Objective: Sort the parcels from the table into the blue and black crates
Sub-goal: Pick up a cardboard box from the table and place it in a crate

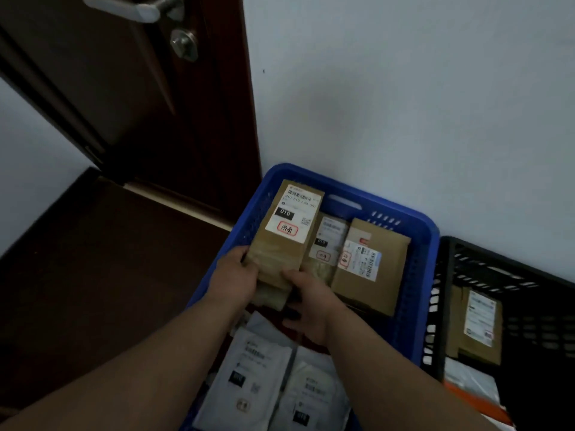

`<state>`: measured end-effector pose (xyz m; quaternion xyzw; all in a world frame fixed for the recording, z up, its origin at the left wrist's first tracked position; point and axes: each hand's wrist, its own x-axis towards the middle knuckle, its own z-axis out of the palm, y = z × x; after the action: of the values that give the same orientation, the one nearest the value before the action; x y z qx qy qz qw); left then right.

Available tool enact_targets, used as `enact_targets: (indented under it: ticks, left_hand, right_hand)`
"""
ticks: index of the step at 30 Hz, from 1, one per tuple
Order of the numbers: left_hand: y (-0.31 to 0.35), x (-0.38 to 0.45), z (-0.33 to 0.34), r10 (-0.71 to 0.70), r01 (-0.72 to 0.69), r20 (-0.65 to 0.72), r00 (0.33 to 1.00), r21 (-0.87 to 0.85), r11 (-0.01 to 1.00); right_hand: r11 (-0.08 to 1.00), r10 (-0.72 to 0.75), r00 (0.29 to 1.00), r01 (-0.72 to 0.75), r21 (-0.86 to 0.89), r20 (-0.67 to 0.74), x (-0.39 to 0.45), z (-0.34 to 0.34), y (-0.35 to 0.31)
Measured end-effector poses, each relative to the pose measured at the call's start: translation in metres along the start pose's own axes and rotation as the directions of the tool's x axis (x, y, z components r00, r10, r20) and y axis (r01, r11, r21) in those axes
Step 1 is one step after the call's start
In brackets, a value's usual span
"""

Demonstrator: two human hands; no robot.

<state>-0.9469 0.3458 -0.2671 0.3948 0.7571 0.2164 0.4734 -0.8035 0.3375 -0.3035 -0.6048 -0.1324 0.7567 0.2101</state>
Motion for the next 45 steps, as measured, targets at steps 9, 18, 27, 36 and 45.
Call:
enact_targets:
  ticks: [9,18,27,36,45]
  left_hand:
    - [-0.021,0.061,0.005,0.106,-0.196,0.212,0.971,0.466,0.863]
    - [-0.029,0.066,0.003,0.199,-0.298,0.230,0.953,0.574,0.763]
    - [-0.011,0.040,0.024,0.188,-0.231,0.135,0.973,0.570,0.788]
    - [0.025,-0.045,0.071,0.181,-0.220,0.126,0.976,0.522,0.824]
    - [0.044,-0.145,0.113,0.181,-0.232,0.152,0.972,0.477,0.848]
  right_hand:
    - [0.981,-0.190,0.980,0.188,-0.040,-0.066,0.072,0.038,-0.018]
    - [0.941,-0.300,0.940,0.263,-0.215,-0.164,0.086,0.037,-0.024]
    - [0.957,-0.190,0.978,0.165,-0.240,-0.086,0.040,0.004,-0.019]
    - [0.961,-0.120,0.991,0.098,-0.258,-0.067,-0.054,-0.069,-0.022]
    - [0.968,-0.155,0.982,0.129,-0.217,-0.108,-0.140,-0.139,0.008]
